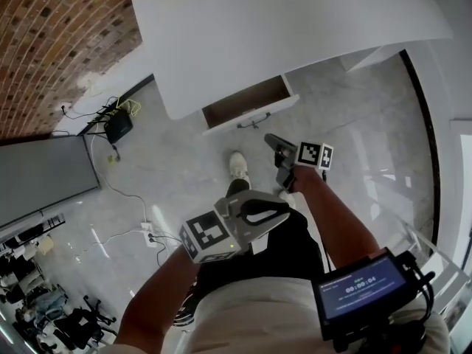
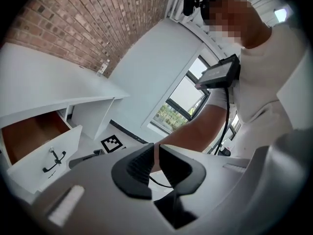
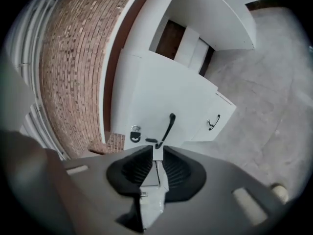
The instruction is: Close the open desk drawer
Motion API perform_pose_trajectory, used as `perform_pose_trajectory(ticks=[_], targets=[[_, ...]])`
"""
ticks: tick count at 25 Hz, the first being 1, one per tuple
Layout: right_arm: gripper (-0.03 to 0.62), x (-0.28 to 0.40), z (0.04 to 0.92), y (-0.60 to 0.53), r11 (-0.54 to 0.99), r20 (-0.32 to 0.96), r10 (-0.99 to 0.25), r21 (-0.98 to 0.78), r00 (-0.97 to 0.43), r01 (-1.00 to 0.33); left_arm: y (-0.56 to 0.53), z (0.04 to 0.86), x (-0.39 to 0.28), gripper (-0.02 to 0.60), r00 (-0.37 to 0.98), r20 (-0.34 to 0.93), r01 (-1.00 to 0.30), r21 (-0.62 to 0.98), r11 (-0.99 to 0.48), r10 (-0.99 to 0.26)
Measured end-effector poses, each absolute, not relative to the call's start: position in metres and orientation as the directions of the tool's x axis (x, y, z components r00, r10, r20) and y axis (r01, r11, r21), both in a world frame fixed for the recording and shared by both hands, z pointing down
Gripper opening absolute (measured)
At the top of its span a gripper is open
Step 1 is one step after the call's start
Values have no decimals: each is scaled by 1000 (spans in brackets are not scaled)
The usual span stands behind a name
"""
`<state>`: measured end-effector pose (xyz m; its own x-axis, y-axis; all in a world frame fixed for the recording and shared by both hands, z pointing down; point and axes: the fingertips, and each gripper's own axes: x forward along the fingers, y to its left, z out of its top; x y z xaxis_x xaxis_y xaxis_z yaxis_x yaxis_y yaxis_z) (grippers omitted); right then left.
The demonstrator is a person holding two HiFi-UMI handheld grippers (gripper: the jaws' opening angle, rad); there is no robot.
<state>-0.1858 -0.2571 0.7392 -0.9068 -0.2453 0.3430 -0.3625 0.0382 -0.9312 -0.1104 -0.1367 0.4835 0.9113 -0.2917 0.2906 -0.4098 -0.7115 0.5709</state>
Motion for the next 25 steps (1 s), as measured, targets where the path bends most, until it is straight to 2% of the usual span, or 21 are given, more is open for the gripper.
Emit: perform_pose_trajectory(ticks=[8, 21, 25], targets=[[66, -212, 770, -287, -54, 265, -348, -963, -899, -262, -154, 514, -128, 44, 922, 287, -385, 593, -707, -261], [60, -237, 787, -303, -124, 209, -392, -977, -896, -174, -178, 531, -140, 44, 936, 271, -349, 610, -711, -226], [32, -240, 785, -304, -127, 193, -405, -980, -894, -154, -183, 535, -139, 44, 935, 273, -350, 610, -711, -225]])
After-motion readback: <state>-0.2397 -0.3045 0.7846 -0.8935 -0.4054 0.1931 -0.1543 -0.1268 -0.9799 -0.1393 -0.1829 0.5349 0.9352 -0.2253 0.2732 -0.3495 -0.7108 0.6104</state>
